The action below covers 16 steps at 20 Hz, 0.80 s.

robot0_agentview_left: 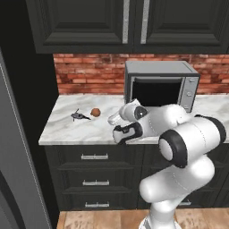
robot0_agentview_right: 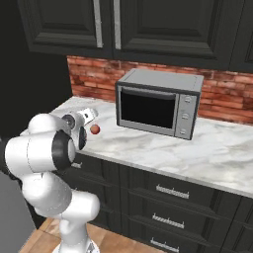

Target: Open the fridge, remove the peach, onion, and fish, and place them on any counter.

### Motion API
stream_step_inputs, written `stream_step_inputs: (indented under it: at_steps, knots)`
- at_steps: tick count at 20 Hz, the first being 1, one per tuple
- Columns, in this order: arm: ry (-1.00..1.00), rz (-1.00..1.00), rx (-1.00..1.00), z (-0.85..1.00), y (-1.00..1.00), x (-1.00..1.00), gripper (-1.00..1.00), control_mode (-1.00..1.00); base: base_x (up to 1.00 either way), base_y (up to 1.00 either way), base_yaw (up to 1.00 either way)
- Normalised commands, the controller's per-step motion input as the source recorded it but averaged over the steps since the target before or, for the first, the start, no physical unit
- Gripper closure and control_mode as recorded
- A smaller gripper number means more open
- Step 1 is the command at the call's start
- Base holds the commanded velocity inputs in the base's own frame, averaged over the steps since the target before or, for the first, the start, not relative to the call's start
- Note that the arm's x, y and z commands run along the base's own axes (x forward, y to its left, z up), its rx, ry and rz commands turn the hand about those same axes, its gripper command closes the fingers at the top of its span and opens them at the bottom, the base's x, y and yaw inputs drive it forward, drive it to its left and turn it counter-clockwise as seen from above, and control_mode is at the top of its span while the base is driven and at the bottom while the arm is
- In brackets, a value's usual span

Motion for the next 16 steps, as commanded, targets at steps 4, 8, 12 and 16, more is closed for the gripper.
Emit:
stream_step_inputs:
  at_steps: [4, 8, 12, 16]
  knots:
    - [-0.03, 0.0, 0.03, 1.0, -0.04, -0.96, -1.0, -1.0, 0.0, 0.0, 0.0]
    - [0.01, -0.01, 0.0, 1.0, -0.07, -0.71, -1.0, -1.0, 0.0, 0.0, 0.0]
    - [0.12, -0.06, 0.0, 1.0, -0.1, -0.54, -1.0, -1.0, 0.0, 0.0, 0.0]
    - [0.38, -0.13, -0.03, 0.85, -0.22, -0.51, -1.0, -1.0, 0.0, 0.0, 0.0]
